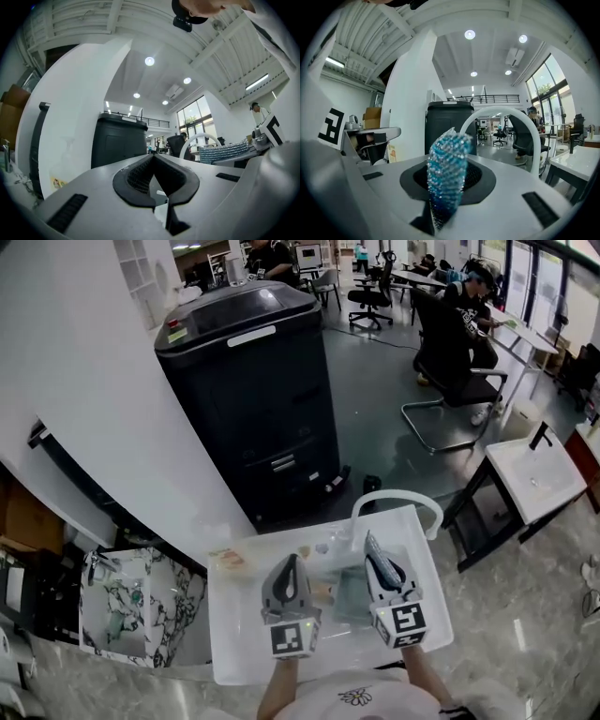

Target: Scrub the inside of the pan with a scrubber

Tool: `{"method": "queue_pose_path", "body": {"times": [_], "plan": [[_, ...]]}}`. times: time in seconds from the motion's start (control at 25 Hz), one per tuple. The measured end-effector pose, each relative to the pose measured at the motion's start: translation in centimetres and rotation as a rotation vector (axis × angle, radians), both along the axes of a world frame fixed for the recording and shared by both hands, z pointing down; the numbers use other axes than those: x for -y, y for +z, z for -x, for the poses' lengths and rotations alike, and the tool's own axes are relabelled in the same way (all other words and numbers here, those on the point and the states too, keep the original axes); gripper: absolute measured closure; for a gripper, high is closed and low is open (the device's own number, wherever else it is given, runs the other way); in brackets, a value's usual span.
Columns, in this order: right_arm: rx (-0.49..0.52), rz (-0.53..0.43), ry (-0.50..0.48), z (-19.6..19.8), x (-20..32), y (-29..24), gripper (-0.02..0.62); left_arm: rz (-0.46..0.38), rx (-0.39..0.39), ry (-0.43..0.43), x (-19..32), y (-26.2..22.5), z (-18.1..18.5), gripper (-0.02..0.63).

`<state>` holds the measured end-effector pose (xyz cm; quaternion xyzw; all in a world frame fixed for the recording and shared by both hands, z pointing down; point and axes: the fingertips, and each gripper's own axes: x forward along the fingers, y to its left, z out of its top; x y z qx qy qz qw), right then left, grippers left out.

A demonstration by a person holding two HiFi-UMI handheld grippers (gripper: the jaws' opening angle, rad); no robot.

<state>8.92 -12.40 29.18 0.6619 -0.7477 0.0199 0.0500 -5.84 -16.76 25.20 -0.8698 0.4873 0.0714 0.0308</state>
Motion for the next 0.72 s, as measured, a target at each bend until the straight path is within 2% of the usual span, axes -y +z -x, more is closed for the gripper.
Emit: {"method": "queue_pose_path", "body": {"times": [0.4,0.52,0.64,0.72], "plan": [[0.049,0.035,-0.025,-0.7,1.3,1.5,0.537,0.039,0.083,-0.008,1.5,2.0,-0.5,0.589],[0.041,0.042,-0.019,-1.4,1.1,1.7,0.537,0.046,0.120,0.027,2.2,2.9,-1.5,0.577],[0.049,0.053,-0.020,-1.8,1.0,2.0,0.537,0.007,0.181,0.095,2.7,2.8,-2.4,0.495],[0.057,0.075,-0.022,-2.0,0.5,2.6,0.537,-0.020,0.243,0.168,2.5,3.3,-3.2,0.480]]}}
